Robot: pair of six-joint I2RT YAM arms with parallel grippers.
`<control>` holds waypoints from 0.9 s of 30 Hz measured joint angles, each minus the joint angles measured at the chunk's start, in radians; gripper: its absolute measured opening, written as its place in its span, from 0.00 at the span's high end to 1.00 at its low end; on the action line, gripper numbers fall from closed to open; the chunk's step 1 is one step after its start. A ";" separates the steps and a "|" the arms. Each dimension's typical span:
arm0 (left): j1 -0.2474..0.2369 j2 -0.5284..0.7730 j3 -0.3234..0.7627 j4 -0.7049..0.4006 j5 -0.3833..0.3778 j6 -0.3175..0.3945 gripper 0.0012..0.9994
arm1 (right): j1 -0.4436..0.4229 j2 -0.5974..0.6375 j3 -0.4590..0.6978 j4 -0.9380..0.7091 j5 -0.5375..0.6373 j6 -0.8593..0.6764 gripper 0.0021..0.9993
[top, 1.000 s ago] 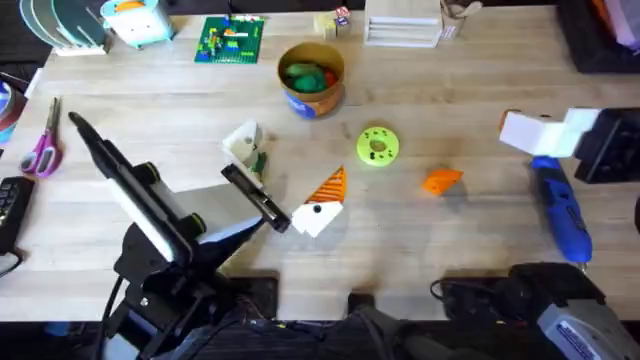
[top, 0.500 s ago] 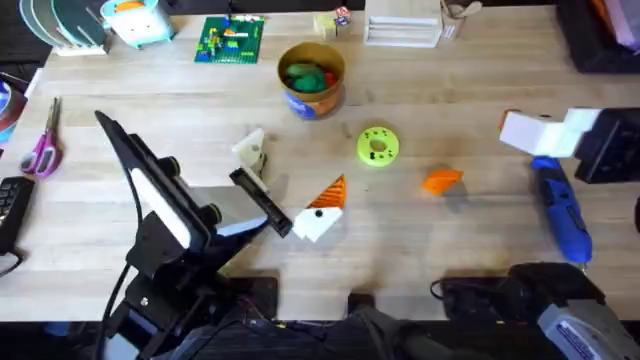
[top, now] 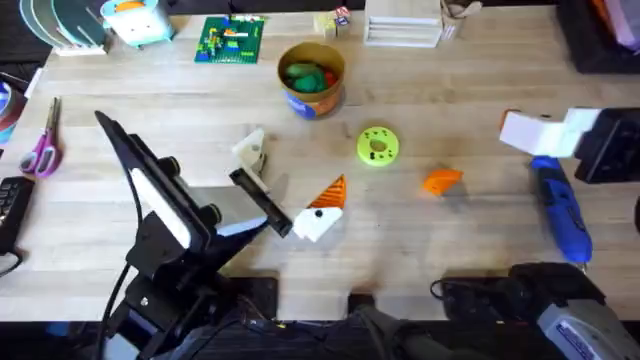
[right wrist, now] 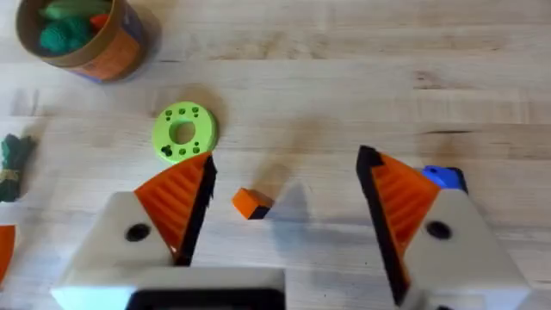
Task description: Pick up the gripper from the table and insert it into the empty holder that is missing its gripper. Then pick up a screw, insert it into the mounting hole, and use the screwdriver to tighten it. Finally, clean up the table by picking up the vegetable and placing it into the bucket.
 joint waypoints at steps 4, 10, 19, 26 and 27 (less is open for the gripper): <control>0.000 0.000 0.000 0.000 0.002 0.000 0.01 | 0.000 0.000 0.000 0.000 0.000 0.000 0.01; 0.000 0.000 0.000 0.004 0.090 0.000 0.01 | 0.000 0.000 0.000 0.000 0.000 0.000 0.01; 0.000 0.000 0.000 0.005 0.364 0.000 0.01 | 0.000 0.002 0.000 0.000 -0.027 -0.012 0.01; 0.000 0.000 0.000 0.001 0.449 -0.028 0.01 | 0.076 0.141 0.035 -0.169 -0.073 -0.150 0.01; 0.000 0.000 0.000 0.001 0.454 -0.036 0.01 | 0.100 0.175 0.043 -0.193 -0.061 -0.170 0.01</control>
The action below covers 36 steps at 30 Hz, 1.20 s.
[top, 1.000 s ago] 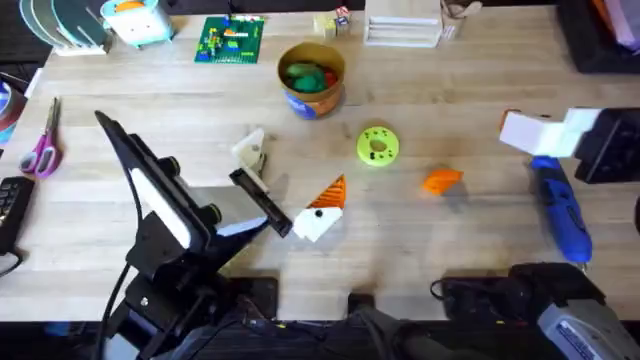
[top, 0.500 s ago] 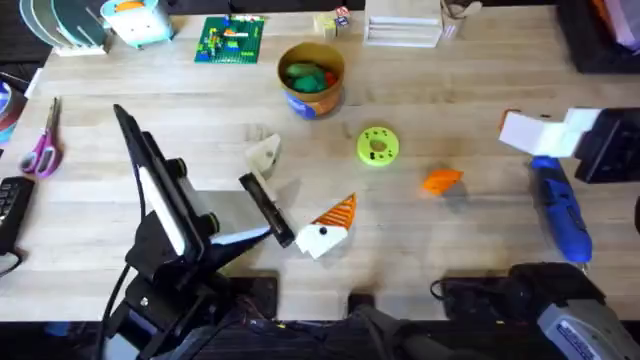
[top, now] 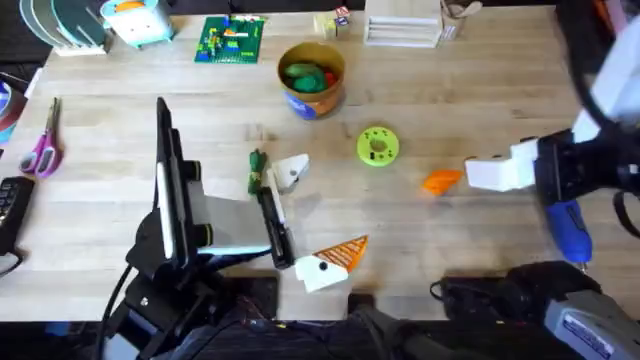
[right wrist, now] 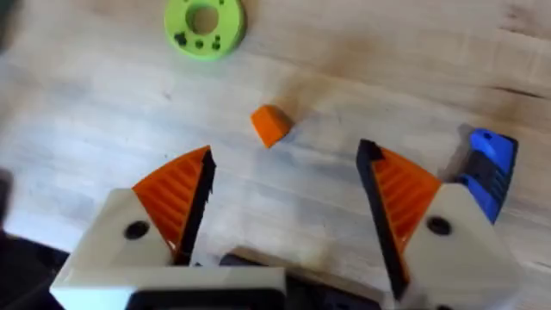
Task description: Pick up the gripper from the table and insert it into the empty holder that is missing its gripper. Then pick up a screw, insert it into the mounting hole, and use the screwdriver to tighten it. Finally, clean up the table by picking up the vegetable and placing it into the bucket.
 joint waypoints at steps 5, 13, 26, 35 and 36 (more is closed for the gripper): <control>0.000 0.000 0.000 -0.003 0.011 -0.017 0.01 | 0.097 0.127 0.007 -0.023 0.063 -0.060 0.01; 0.000 0.000 0.000 -0.004 0.022 -0.025 0.01 | 0.125 0.306 0.012 -0.015 0.097 -0.233 0.01; 0.000 0.000 0.000 -0.004 0.022 -0.025 0.01 | 0.203 0.535 0.013 0.038 0.115 -0.389 0.03; 0.000 0.000 0.000 -0.004 0.023 -0.025 0.01 | 0.229 0.563 0.013 0.041 0.141 -0.404 0.47; 0.000 0.000 0.000 -0.004 0.022 -0.025 0.01 | 0.229 0.563 0.013 0.041 0.141 -0.404 0.49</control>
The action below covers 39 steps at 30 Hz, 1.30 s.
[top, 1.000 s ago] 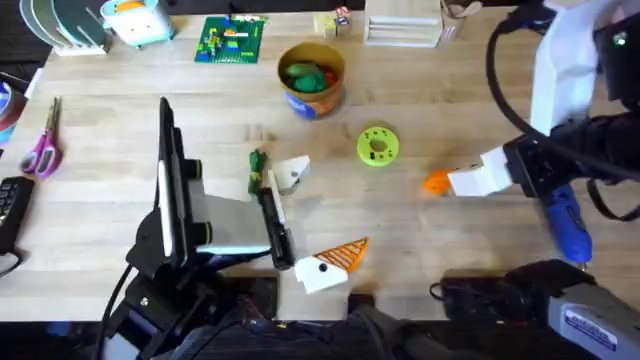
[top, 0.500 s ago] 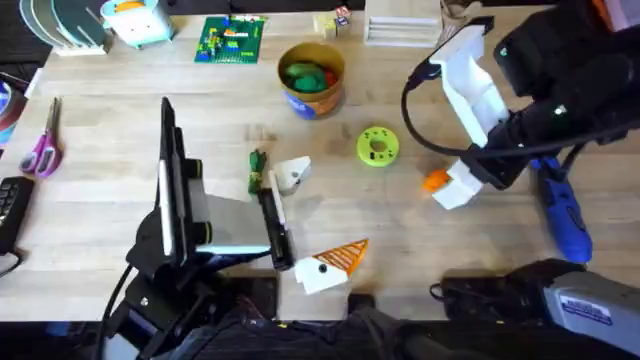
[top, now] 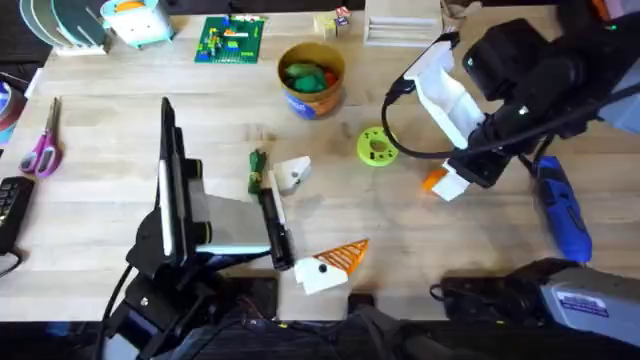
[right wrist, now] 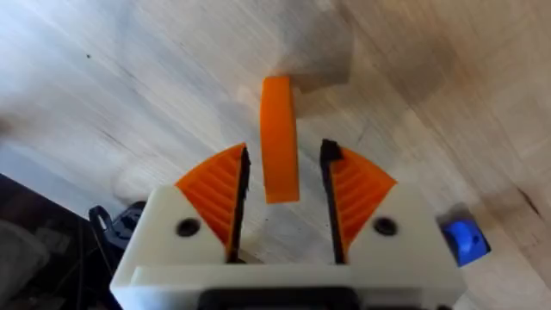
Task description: Pick up the gripper from the table and insert it into the empty holder that is missing its gripper. Then pick up a screw, insert it into the mounting hole, and use the screwdriver to tighten it. Finally, clean up the table by picking up the vegetable and placing it into the bucket.
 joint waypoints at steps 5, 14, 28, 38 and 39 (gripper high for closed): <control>0.000 0.000 0.000 0.000 0.000 0.000 0.01 | 0.000 0.000 0.000 -0.008 0.005 0.001 0.71; 0.000 0.000 0.000 0.000 0.000 0.000 0.01 | 0.000 -0.047 0.051 -0.046 0.015 0.004 0.99; 0.000 0.000 0.000 0.000 0.001 0.000 0.01 | -0.115 -0.393 0.021 0.283 -0.403 0.334 0.99; 0.000 0.000 0.000 0.000 0.002 0.000 0.01 | -0.053 -0.240 -0.159 0.468 -0.884 0.884 0.99; 0.000 0.000 0.000 0.000 0.002 0.000 0.01 | -0.041 -0.222 -0.159 0.471 -0.921 0.902 0.99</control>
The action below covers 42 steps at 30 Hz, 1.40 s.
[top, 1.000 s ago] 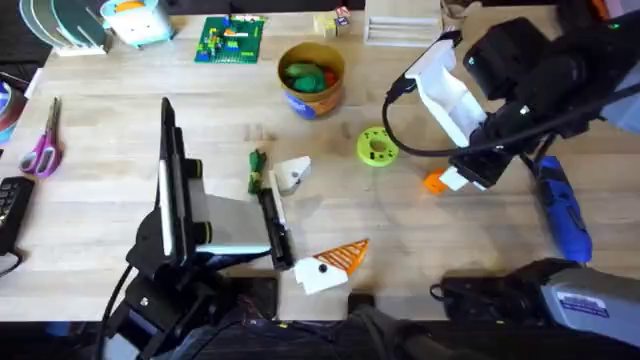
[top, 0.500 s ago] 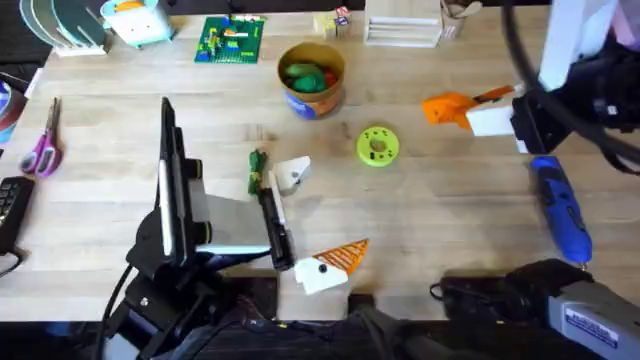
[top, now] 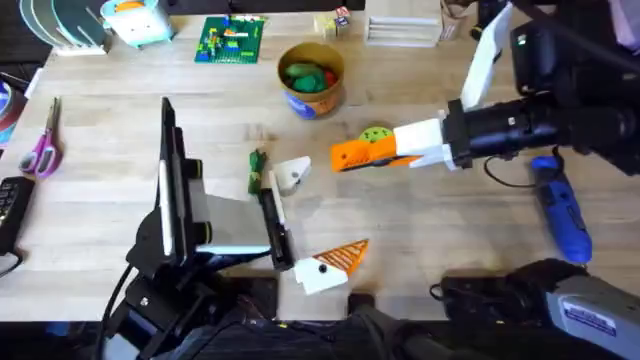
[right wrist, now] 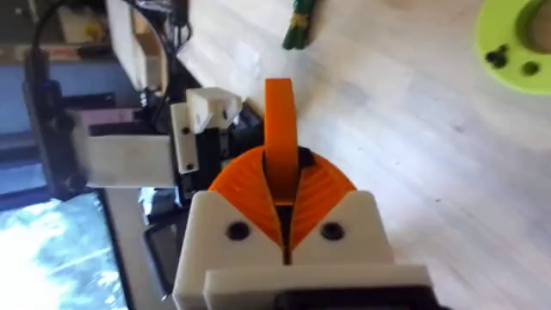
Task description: Pick up the gripper from the table and insert it into the empty holder that is missing its gripper. Then pick up a screw, insert it into the mounting hole, and use the screwdriver to tighten it. Finally, clean up the table by picking up the vegetable and placing it into the bucket.
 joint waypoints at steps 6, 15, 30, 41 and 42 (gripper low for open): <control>0.000 0.000 0.000 0.000 0.000 -0.009 0.01 | 0.065 0.105 0.000 0.071 -0.182 0.058 0.99; 0.001 0.000 0.000 0.001 -0.031 -0.057 0.01 | 0.084 0.168 0.000 0.108 -0.269 0.095 0.99; 0.010 0.000 0.000 0.002 -0.071 -0.078 0.01 | 0.102 0.253 0.000 0.188 -0.322 0.098 0.99; 0.005 0.000 0.000 0.001 -0.048 -0.095 0.01 | 0.151 0.412 0.000 0.308 -0.439 0.106 0.99; 0.005 0.000 0.000 0.001 -0.042 -0.097 0.01 | 0.154 0.423 0.000 0.322 -0.450 0.106 0.99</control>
